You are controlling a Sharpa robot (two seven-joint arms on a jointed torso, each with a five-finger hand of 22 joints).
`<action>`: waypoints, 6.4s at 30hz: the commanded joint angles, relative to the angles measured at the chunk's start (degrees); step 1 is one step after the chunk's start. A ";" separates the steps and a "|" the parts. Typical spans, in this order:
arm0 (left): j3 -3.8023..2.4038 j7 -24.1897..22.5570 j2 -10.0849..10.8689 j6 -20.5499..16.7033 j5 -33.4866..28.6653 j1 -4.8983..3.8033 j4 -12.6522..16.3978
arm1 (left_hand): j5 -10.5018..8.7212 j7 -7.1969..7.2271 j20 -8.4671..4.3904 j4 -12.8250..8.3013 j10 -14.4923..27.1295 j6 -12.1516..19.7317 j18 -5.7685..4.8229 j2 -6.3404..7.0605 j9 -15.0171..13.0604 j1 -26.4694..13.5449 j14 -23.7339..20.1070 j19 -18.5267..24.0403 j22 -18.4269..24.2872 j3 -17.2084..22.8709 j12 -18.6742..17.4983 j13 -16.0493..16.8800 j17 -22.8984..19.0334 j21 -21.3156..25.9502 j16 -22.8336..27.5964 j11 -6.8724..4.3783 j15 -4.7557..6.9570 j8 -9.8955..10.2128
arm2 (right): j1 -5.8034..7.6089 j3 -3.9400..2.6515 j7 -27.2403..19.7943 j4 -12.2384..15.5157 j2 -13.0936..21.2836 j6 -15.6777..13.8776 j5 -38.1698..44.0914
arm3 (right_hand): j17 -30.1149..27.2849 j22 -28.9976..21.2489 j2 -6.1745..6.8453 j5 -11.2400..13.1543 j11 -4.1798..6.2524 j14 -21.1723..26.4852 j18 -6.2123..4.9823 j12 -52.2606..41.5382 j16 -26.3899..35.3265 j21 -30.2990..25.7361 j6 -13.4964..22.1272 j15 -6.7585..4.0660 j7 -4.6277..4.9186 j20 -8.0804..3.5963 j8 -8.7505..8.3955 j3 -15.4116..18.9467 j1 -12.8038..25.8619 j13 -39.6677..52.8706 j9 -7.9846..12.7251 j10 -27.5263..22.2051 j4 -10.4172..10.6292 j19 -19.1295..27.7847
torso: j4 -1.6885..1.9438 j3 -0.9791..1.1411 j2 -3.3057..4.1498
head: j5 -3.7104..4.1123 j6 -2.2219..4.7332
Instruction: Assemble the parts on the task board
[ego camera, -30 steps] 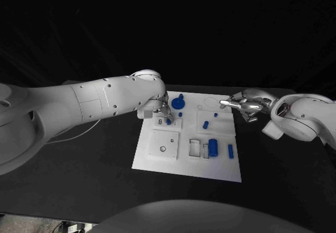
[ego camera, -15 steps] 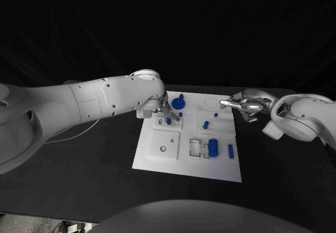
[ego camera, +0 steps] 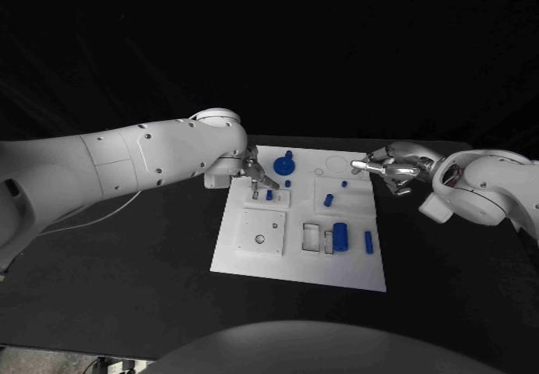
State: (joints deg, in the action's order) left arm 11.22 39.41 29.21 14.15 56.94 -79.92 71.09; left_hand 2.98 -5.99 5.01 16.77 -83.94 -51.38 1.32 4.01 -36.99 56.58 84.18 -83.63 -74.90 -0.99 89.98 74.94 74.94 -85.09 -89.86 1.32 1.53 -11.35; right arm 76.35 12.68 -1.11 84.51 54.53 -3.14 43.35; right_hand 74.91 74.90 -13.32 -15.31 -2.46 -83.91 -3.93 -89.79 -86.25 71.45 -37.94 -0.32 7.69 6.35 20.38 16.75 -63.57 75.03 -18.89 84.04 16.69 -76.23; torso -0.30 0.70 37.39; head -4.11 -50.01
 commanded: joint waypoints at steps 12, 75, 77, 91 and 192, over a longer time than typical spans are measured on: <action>-1.06 6.25 4.47 -2.14 1.00 -7.52 4.96 | 3.64 1.12 -0.18 -0.45 -6.06 -1.89 0.20 -2.57 -4.80 4.15 5.82 -1.70 -10.86 1.21 0.02 15.06 15.06 -1.09 -0.14 -0.39 0.11 -5.87 | 0.28 0.01 -1.49 1.80 1.23 -0.98 0.31 | 10.51 8.93 0.05 -0.11 -0.52 -2.22 -0.71 -0.21 0.22 -0.47 -0.15 0.28 0.10 0.05 0.02 0.92 0.14 14.97 0.14 5.96 0.07 0.30 | 0.14 0.05 0.74 | 0.62 0.01; -1.12 0.39 -5.54 1.78 5.47 -1.24 -14.11 | 8.46 2.17 -0.83 -0.31 -6.06 -2.61 0.67 -3.55 -10.22 7.21 5.82 -0.15 -10.09 -0.05 0.02 15.06 15.06 0.50 -0.14 -1.17 0.73 -10.12 | 0.63 0.00 -1.64 2.22 1.17 0.16 0.47 | 10.47 8.92 -0.17 -0.24 -0.52 -2.19 -0.72 -0.21 0.25 -0.56 -0.14 0.28 0.10 0.06 0.01 1.01 0.11 14.97 0.18 5.96 -0.05 0.34 | 0.05 -0.35 2.67 | 0.38 0.01; -1.12 0.44 -5.54 1.92 5.47 -1.11 -14.14 | 8.46 2.16 -0.83 -0.32 -6.06 -2.59 0.68 -3.57 -10.22 7.23 5.82 -0.14 -10.08 -0.05 0.02 15.06 15.06 0.51 -0.14 -1.17 0.73 -10.11 | 0.63 0.00 -1.65 2.21 1.17 0.17 0.47 | 10.47 8.92 -0.17 -0.24 -0.52 -2.19 -0.72 -0.21 0.25 -0.56 -0.14 0.28 0.10 0.06 0.01 1.01 0.11 14.97 0.18 5.96 -0.05 0.34 | 0.04 -0.37 2.67 | 0.44 0.01; -1.11 -1.57 -5.70 0.65 5.05 -0.52 -13.78 | 8.75 2.14 -0.79 -0.49 -6.06 -2.53 0.71 -3.80 -10.22 7.71 5.82 -0.02 -10.03 0.05 0.02 15.06 15.06 0.65 -0.14 -1.15 0.70 -9.91 | 0.61 0.00 -1.66 2.09 1.13 0.22 0.46 | 10.48 8.92 -0.17 -0.27 -0.52 -2.19 -0.72 -0.21 0.24 -0.57 -0.15 0.28 0.10 0.06 0.01 1.03 0.05 14.97 0.19 5.96 -0.09 0.34 | 0.09 -0.34 2.69 | 0.55 0.01; -1.11 0.13 -3.46 -0.47 7.19 -0.18 -8.82 | 19.08 3.82 -1.87 -0.14 -6.06 1.56 0.89 -6.02 -30.31 10.79 5.82 0.13 -10.58 -0.17 0.02 15.06 15.06 2.14 -0.14 -2.55 1.88 -20.78 | 0.32 0.01 -0.81 0.75 0.44 1.31 0.43 | 10.39 8.87 -0.26 -0.37 -0.56 -2.11 -0.76 -0.21 0.32 -0.80 -0.21 0.29 0.16 0.07 0.02 1.12 -0.15 14.97 0.22 5.96 -0.13 0.47 | 0.08 -0.35 2.58 | 0.03 0.01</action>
State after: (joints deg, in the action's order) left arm 10.14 39.87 25.92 13.95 64.00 -80.09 62.26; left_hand 21.97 -2.33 3.56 16.59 -83.93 -50.14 1.33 -1.58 -67.26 67.31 83.97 -83.42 -74.91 -1.55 89.98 74.94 74.90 -83.32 -89.86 -0.74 2.97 -31.91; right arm 76.73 12.68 -1.92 85.27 55.03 -2.89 43.41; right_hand 74.94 74.94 -13.32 -15.30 -2.46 -83.91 -3.93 -89.79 -86.25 71.01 -37.94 -0.32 7.69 6.36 20.38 17.61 -63.57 75.06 -18.72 84.04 16.60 -76.23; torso -0.23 0.34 39.98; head -4.07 -50.01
